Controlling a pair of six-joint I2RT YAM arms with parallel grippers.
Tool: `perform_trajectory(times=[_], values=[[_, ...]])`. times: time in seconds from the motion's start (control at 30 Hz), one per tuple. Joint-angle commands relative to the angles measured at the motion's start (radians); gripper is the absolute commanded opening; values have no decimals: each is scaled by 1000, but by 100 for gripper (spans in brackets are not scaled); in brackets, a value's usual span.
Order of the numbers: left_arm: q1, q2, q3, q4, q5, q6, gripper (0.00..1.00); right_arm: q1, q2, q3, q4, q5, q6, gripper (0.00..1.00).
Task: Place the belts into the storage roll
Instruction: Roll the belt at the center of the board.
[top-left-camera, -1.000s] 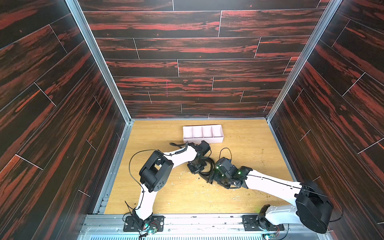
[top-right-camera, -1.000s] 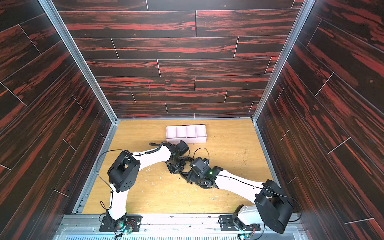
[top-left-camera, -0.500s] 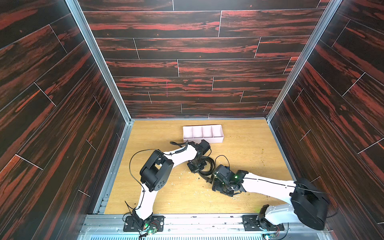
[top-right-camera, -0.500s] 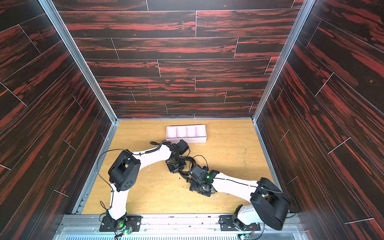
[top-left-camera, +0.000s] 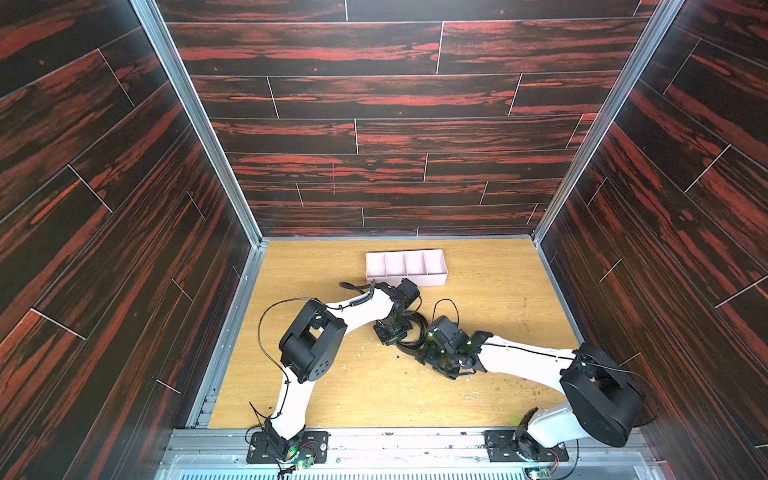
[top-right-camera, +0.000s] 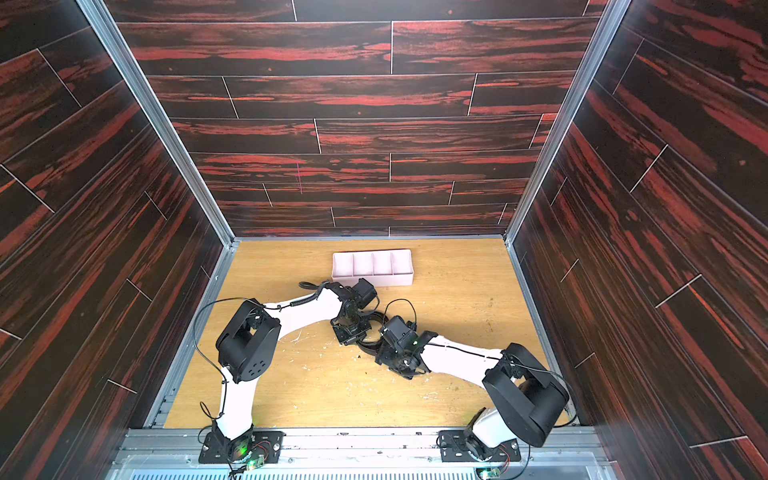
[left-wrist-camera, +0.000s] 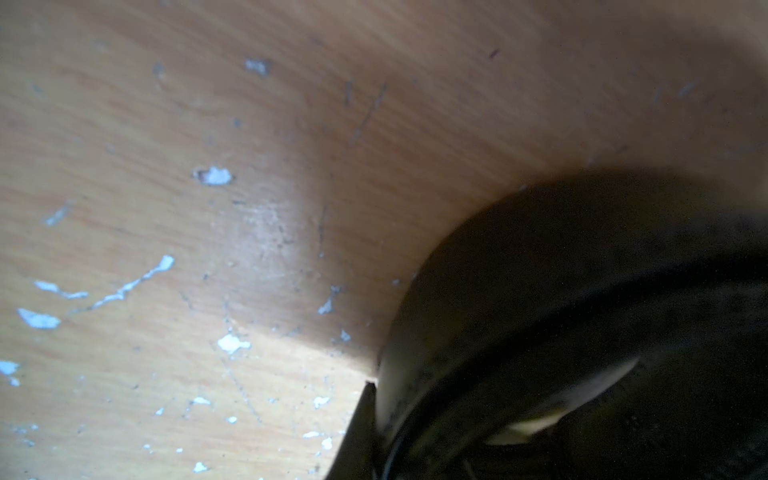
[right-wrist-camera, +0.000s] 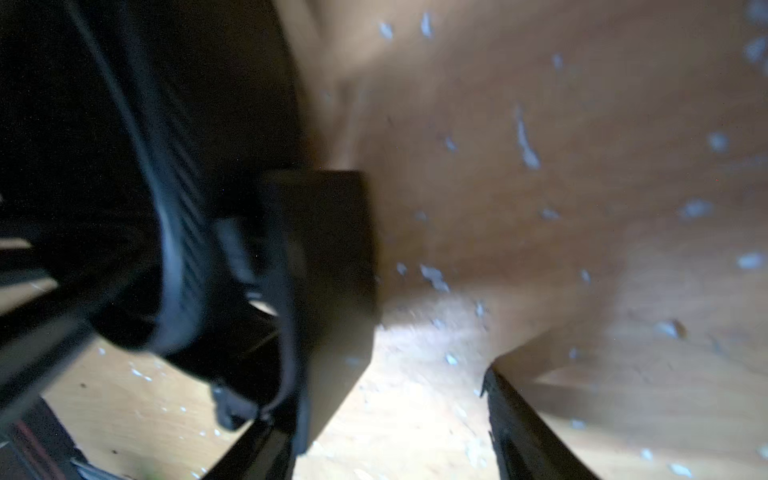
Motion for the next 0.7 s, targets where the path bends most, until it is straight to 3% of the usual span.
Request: perform_trajectory(times=[0.0,0.27,0.5,0.67], values=[[-5,-4,-4,-27,27,26,0,-30,51,-19,22,24,-19,71],[-7,0,-12,-18,42,40,0,-85,56,-39,81,-1,-40,70],[-8,10,-27,14,54,-27,0,-86,36,-61,174,-90,54,70],[-6,27,0,12,58,-28,0,-85,-24,-100,178,-83,100,69]])
